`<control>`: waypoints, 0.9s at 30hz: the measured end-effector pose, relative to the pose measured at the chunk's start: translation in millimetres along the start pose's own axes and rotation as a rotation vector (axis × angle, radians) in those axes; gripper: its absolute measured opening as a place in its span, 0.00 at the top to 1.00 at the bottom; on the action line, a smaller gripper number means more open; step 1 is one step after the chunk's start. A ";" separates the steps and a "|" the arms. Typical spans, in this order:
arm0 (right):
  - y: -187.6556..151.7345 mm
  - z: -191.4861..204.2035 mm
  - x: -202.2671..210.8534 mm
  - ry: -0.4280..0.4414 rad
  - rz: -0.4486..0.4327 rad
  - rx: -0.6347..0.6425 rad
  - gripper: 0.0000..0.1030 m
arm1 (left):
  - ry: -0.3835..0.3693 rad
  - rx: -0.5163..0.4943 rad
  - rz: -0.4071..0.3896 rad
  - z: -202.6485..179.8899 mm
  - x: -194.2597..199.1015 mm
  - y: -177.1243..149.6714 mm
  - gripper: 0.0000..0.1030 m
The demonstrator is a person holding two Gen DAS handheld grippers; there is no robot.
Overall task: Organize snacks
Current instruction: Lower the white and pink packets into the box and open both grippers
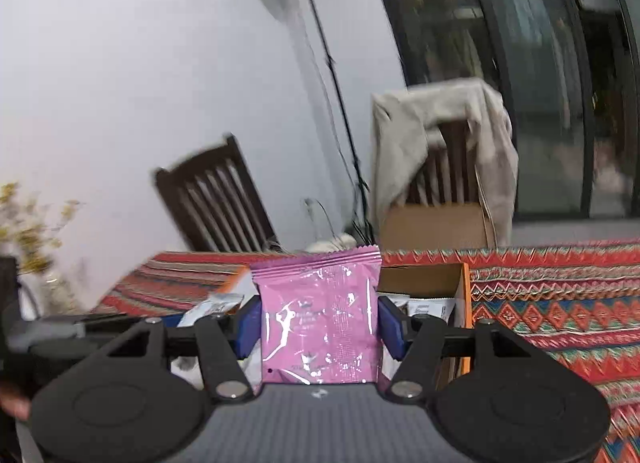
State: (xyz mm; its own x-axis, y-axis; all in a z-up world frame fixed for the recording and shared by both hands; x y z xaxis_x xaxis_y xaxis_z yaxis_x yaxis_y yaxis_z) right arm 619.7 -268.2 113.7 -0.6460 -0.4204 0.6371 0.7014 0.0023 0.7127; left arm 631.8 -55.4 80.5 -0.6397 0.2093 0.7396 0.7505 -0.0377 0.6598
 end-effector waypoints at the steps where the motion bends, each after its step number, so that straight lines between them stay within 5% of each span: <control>1: 8.0 -5.3 -20.5 -0.022 0.025 -0.015 0.43 | 0.006 0.010 0.027 2.3 -16.3 4.6 0.58; 8: 27.0 -36.0 -140.2 -0.132 0.184 -0.108 0.40 | 0.040 -0.015 0.096 5.1 -74.9 6.8 0.45; 12: 26.2 -43.1 -159.6 -0.138 0.195 -0.140 0.37 | 0.011 -0.023 0.087 10.1 -73.7 6.6 0.41; 20: 20.1 -40.9 -112.5 -0.135 0.135 -0.085 0.37 | 0.034 -0.025 0.045 21.1 -30.0 7.1 0.41; 27: 7.1 -14.9 -11.5 -0.152 0.070 0.032 0.29 | 0.051 -0.078 -0.050 11.0 69.3 -15.4 0.33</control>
State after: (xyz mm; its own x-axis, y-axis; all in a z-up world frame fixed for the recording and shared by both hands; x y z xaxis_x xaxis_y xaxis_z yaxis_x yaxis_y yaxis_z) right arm 636.6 -276.9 107.0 -0.6355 -0.2761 0.7211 0.7382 0.0567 0.6722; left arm 577.7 -29.6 120.2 -0.6848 0.1633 0.7102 0.7037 -0.1052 0.7027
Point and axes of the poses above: each gripper's, at about its wrist camera, not at the fingertips, and x roughly against the way its jaws point, z to its left, y to its top, the point moved 1 cm from there along -x, roughly the way its jaws point, and after that the axes turned 10 degrees about z, right-handed, at the moved point
